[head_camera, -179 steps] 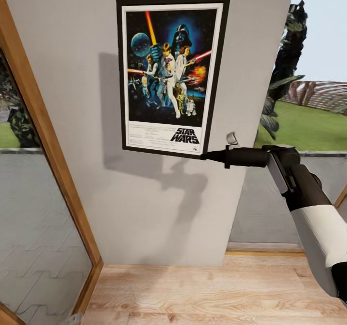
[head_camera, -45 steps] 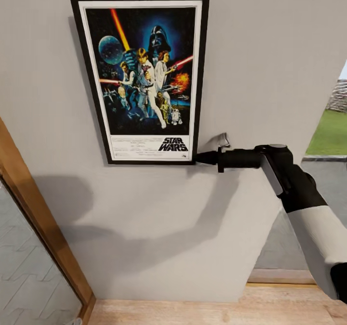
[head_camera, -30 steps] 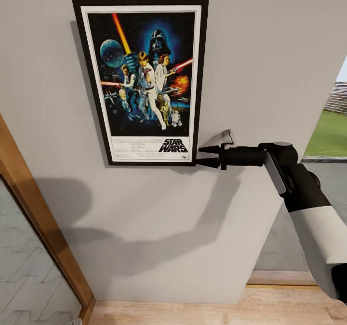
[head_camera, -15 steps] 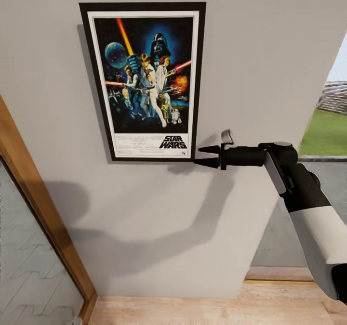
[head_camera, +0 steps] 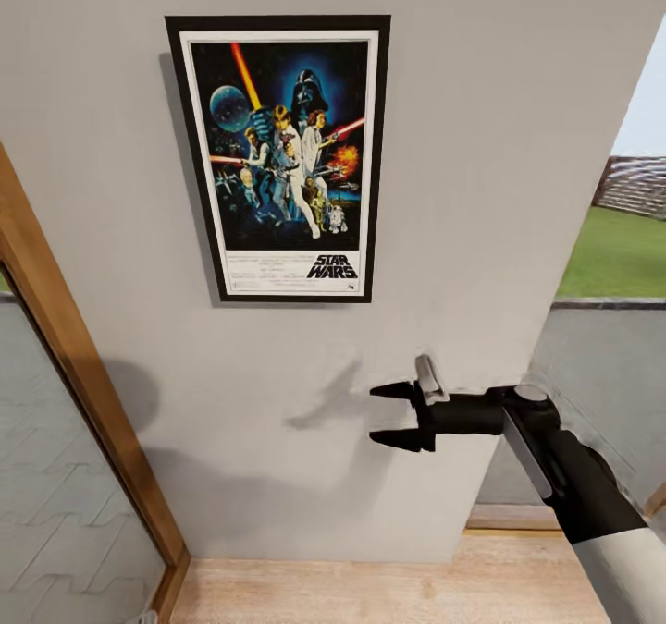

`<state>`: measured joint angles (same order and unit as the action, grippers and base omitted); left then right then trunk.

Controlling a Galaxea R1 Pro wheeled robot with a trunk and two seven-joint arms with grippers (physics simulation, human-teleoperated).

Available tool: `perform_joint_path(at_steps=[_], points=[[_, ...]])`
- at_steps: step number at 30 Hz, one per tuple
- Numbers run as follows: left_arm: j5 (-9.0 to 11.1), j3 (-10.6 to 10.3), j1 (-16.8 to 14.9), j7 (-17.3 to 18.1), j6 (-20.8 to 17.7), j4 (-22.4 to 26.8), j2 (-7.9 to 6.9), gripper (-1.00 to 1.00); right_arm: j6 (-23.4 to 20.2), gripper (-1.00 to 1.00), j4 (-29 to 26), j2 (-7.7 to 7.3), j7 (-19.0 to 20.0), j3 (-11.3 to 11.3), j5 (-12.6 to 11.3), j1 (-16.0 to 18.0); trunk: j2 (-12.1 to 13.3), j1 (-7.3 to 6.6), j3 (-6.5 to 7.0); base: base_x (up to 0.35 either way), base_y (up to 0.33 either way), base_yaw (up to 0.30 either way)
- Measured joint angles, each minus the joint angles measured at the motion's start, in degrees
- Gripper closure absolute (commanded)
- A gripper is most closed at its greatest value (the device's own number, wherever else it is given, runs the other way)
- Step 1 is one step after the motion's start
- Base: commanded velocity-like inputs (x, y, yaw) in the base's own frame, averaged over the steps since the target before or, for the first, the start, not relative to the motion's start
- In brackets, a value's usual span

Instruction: Pick up the poster from the kitchen countertop and hang it on one of the wall nails in the kitchen.

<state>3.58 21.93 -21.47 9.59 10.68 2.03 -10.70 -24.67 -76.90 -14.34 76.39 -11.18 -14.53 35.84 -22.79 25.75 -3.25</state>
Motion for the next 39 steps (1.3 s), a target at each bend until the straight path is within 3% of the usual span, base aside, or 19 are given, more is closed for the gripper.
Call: perform_joint_path(at_steps=[2,6,8,10,13,16,19,21,23,24,26,27,39], points=[[0.0,0.0,0.0,0.0,0.0,0.0,0.0,-1.0,4.5,-1.0,0.0,-0.05,-0.1,0.0,0.1,-5.8,0.0,0.0,0.0,-0.002,0.0,0.0],[-0.3,0.0,0.0,0.0,0.0,0.0,0.0,-1.0,10.2,-1.0,2.0,-0.16,-1.0,0.1,0.3,-12.4,0.0,0.0,0.0,-0.001,0.0,0.0],[-0.6,0.0,0.0,0.0,0.0,0.0,0.0,-1.0,14.5,-1.0,8.0,-0.37,-2.7,0.2,0.5,-16.6,0.0,0.0,-0.01,0.0,0.0,0.0],[-0.7,0.0,0.0,0.0,0.0,0.0,0.0,-1.0,18.2,-1.0,15.7,-0.42,-3.9,0.3,0.5,-18.4,0.0,0.0,-0.01,0.0,0.0,0.0],[-0.8,-0.1,0.0,0.0,0.0,0.0,0.0,-1.0,24.6,-1.0,31.3,-0.43,-6.0,0.4,0.5,-19.7,0.0,0.0,-0.01,0.0,0.0,0.0],[-0.8,-0.1,0.0,0.0,0.0,0.0,0.0,-1.0,28.3,-1.0,44.7,-0.43,-8.7,0.5,0.3,-20.1,0.0,0.0,-0.01,0.0,0.0,0.0],[-0.8,-0.1,0.0,0.0,0.0,0.0,0.0,-1.0,29.6,-1.0,53.4,-0.49,-12.4,0.5,0.2,-20.2,0.0,0.0,0.0,0.0,0.0,0.0],[-1.3,-0.1,0.0,0.0,0.0,-0.1,0.0,-1.0,30.0,-1.0,60.8,-0.61,-18.3,0.5,0.2,-20.3,0.0,0.0,-0.01,0.0,0.0,0.0],[-2.3,-0.2,0.0,0.0,0.0,-0.1,0.04,-1.0,30.2,-1.0,63.8,-0.58,-21.2,0.5,0.2,-20.3,0.0,0.0,0.0,0.0,0.0,0.0],[-5.3,-0.4,0.0,0.0,-0.1,-0.1,0.08,-1.0,30.4,-1.0,66.1,-0.18,-28.6,0.4,0.2,-20.3,0.0,0.0,0.0,0.0,0.0,0.0],[-5.9,-0.4,0.0,-0.1,-0.1,-0.1,0.08,-1.0,30.4,-1.0,66.5,-0.04,-33.0,0.5,0.1,-20.3,0.0,0.0,0.01,0.0,0.0,0.0],[-6.3,-0.4,0.0,-0.1,-0.2,-0.1,0.08,-1.0,30.4,-1.0,66.8,0.14,-38.4,0.5,0.1,-20.3,0.0,0.0,0.06,0.0,0.0,0.0],[-6.4,-0.4,0.1,-0.2,-0.1,-0.1,0.09,-1.0,30.5,-1.0,66.9,0.23,-44.6,0.5,0.0,-20.2,0.0,0.0,1.1,0.0,0.0,0.0]])
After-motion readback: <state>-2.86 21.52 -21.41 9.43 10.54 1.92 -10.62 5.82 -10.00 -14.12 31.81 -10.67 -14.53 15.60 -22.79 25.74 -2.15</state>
